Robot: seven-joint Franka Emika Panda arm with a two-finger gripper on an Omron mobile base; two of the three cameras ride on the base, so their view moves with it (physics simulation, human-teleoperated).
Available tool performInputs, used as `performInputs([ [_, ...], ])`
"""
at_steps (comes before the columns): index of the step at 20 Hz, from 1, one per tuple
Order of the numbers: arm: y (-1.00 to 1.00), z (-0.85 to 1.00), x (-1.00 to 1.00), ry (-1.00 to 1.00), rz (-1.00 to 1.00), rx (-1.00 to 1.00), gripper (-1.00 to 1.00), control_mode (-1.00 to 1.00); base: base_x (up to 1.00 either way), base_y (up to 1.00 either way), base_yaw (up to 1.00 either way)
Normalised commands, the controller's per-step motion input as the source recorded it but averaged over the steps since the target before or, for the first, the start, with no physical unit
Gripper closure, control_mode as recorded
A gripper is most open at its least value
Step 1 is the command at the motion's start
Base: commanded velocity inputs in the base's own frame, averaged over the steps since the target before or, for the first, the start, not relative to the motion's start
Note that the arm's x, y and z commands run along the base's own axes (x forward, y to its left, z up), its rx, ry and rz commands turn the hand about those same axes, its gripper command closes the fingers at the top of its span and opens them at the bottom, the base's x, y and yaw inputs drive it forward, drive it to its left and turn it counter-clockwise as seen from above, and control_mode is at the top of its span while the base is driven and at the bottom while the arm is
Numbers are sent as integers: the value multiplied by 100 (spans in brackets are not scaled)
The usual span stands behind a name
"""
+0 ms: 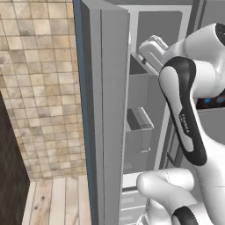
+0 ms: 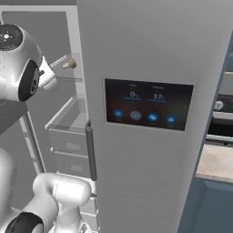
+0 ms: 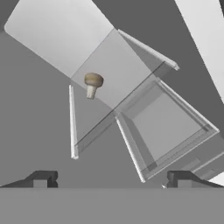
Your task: Take the corn, mushroom, and eggplant from the freezer and place them in the bowl on the counter.
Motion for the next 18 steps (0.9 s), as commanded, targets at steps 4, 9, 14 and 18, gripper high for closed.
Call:
performInputs([
  [4, 2, -4, 49, 2, 0, -2, -100, -100, 0, 0, 0],
  [9, 7, -8, 39, 0, 0, -3, -100, -100, 0, 0, 0],
  [14, 3, -15, 39, 0, 0, 0, -100, -100, 0, 0, 0],
  [18, 0, -12, 47, 0, 0, 0, -100, -100, 0, 0, 0],
])
